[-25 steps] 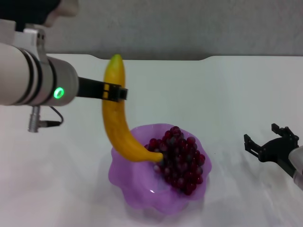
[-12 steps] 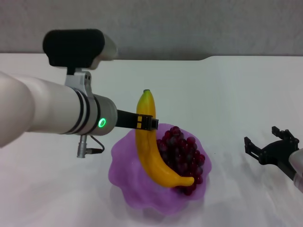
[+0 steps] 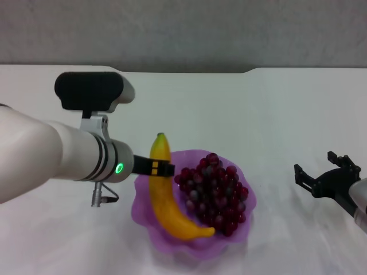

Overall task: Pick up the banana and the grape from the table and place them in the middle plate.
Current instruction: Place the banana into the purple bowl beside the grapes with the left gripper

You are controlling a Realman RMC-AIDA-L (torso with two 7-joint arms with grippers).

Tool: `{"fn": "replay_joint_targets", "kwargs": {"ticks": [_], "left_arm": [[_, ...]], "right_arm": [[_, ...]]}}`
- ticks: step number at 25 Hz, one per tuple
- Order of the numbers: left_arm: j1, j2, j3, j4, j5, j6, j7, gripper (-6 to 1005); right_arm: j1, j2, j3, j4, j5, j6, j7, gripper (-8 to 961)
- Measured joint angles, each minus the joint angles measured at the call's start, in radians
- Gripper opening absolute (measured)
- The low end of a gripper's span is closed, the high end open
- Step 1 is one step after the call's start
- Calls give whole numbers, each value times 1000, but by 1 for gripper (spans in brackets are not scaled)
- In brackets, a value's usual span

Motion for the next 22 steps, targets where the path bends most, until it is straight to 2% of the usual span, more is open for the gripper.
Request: {"fn": "replay_joint_targets", "kwargs": {"ticks": [4,12,20,22], "left_arm": [[-12,0,11,58,-1,-20,-1,500],[-25,-1,66,64,7,-17,-2,522],[0,1,79,-38,22,4,-2,543],[18,1,66,-75,52,10,-2,620]], "right_arm": [[0,0,-1,1,0,0,0,891],[0,0,-1,1,-1,0,0,891],[-3,0,-1,-4,0,0,0,892],[-3,0,-1,-4,0,-1,0,892]]}}
